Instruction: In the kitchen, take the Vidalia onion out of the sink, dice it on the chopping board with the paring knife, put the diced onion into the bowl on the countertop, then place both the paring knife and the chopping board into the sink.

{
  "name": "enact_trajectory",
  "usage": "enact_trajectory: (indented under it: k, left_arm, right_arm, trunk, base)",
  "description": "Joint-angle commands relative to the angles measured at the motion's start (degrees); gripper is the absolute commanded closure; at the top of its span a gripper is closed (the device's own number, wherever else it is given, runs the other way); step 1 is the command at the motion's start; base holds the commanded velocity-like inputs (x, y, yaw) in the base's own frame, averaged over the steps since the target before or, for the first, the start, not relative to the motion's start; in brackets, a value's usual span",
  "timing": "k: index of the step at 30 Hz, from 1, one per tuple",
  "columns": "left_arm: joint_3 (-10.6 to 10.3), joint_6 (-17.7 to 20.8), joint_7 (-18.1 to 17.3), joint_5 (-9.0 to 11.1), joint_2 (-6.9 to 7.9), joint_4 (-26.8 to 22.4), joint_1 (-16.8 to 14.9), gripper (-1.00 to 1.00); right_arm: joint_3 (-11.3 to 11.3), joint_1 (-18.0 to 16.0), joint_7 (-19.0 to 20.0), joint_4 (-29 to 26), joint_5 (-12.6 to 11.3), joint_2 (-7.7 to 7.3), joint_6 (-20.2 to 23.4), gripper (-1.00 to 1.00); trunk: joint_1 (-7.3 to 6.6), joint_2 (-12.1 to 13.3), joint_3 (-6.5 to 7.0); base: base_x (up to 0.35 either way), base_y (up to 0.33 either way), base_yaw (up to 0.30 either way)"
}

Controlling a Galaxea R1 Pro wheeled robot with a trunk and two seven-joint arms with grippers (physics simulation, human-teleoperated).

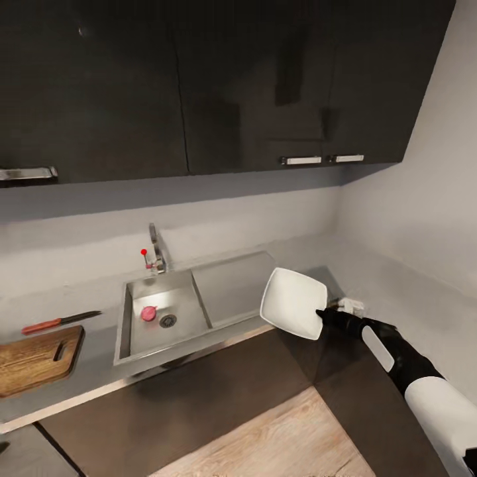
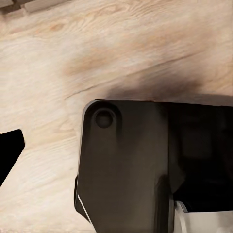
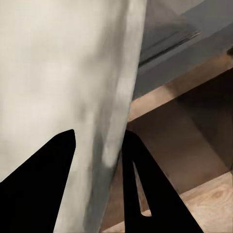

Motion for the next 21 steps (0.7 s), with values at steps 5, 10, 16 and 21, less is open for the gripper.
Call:
enact_trajectory:
  k: [5,10,16,21]
  left_arm:
    - [0.02,-0.07,-0.03,0.31,-0.02,-0.04,0.01,-1.00]
    - [0.02,-0.07,-0.09,0.31,-0.02,-0.06,0.01,-1.00]
    - [0.02,-0.07,-0.10,0.31,-0.02,-0.07,0.01,-1.00]
    - [0.02,-0.07,-0.10,0.31,-0.02,-0.11,0.01,-1.00]
  right_arm:
    - [0.18,-0.06,-0.08,-0.06,-0.36,-0.06,0.20,1.00]
    - [0.18,-0.04,-0.12,-0.06,-0.36,-0.06,0.21,1.00]
    - [0.18,-0.05,-0.15,-0.06,-0.36,0.02,0.17,1.00]
    - [0.19,-0.03,-0.15,-0.06,-0.22,-0.02,-0.04,1.00]
  trunk:
    - [0.01,-0.13,-0.12]
    - [0.01,-0.13,-0.12]
    - [0.01,-0.13,-0.12]
    - [0.01,-0.13,-0.12]
  base:
    - [-0.263,0.185,0.287]
    - [-0.225,0.186,0.287]
    - [-0.151,0.187,0.287]
    - [-0.080,0.187,0.191]
